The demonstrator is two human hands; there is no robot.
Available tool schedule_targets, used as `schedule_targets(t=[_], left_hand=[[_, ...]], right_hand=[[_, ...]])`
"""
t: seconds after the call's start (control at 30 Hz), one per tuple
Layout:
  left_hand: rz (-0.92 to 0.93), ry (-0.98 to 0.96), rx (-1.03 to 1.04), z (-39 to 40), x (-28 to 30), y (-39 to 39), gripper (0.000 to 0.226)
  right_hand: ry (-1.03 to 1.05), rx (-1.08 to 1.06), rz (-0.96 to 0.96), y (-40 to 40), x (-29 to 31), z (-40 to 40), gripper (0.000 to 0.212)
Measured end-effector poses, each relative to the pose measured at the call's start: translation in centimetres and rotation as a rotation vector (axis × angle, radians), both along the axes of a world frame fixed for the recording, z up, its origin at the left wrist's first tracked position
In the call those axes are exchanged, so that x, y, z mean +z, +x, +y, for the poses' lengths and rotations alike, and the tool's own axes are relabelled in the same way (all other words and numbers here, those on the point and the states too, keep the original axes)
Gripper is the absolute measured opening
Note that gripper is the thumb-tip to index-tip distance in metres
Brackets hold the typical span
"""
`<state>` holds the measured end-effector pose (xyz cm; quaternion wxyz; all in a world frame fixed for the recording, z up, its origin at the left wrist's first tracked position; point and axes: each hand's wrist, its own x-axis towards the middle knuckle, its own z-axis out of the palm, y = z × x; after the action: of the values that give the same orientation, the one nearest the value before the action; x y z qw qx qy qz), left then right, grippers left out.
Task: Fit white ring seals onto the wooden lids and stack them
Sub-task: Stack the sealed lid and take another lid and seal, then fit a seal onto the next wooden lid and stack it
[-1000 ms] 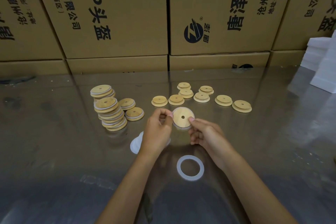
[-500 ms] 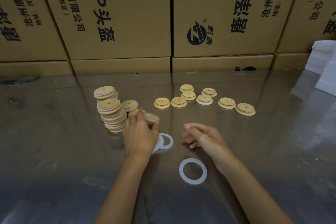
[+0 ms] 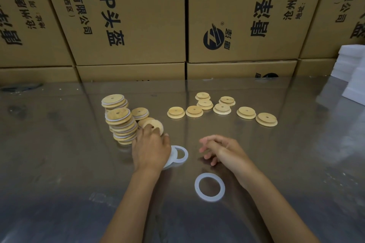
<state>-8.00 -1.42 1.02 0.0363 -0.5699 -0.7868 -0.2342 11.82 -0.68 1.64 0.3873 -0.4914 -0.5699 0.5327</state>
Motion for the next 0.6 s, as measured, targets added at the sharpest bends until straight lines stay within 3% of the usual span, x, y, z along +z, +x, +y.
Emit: schedule_targets(t=[0.13,0.23,0.43,0.6], left_hand=[[-0.053,-0.072,-0.005,0.2,-0.3,-0.3,0.048],[-0.083,-0.076,-0.023,0.3,-0.4,-0.3,0.049],[-0.015,0.055,-0.090,0.3,-0.5,0.0,0.041],[-0.040,0.130,-0.315,0.1,-0.7,2.1,0.030]], right_hand=[[0.035,0.215,-0.277,1.2,0.6,-0.4,0.017],[0.088,0.293,-0.364,1.4,0.8,-0.5,0.015],[0.221,0.167,-0.375,0.6,-0.4,0.0,0.011],[0.315,0.022,-0.448,0.2,-1.6,0.8,0.011]])
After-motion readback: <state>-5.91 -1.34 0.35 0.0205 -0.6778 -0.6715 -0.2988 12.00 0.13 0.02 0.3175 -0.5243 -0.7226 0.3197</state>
